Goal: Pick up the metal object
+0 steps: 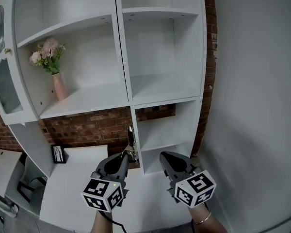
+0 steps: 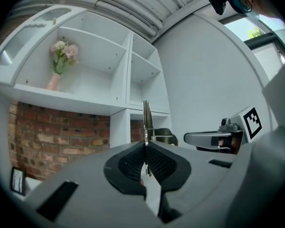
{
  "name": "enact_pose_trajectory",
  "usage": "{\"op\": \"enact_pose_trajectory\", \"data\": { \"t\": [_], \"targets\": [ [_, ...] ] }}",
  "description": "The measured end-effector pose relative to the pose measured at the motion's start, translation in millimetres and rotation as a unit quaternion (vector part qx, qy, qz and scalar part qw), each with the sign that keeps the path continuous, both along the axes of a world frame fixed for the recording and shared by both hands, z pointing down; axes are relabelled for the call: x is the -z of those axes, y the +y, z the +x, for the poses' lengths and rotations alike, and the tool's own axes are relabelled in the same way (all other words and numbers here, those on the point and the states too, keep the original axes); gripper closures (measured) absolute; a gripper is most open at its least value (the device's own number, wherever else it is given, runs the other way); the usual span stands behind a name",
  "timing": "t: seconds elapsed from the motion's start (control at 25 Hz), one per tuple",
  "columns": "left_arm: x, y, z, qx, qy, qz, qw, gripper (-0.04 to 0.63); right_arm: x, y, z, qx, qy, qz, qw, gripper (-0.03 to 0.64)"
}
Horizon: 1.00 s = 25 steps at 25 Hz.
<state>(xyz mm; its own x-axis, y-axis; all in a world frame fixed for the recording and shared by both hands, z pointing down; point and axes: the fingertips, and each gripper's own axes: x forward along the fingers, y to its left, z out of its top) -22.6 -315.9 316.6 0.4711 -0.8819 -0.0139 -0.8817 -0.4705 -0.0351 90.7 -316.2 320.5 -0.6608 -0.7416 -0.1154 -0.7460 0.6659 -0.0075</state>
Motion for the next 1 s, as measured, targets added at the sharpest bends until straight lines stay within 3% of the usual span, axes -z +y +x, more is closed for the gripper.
{"op": "enact_pose_trajectory", "data": {
  "t": [0.4,1.0],
  "targets": [
    [-33,10,-12,-0.002,0.022,-0.031,0.9993,0.584,-15,4,-12,-0.015,0.025,0.001,1.000,0.612],
    [-38,12,-3,-0.015,0.038,-0.041,0.9983,0.584,-11,9,-8,-0.029,0.022,0.007,0.999,0.612]
  ]
}}
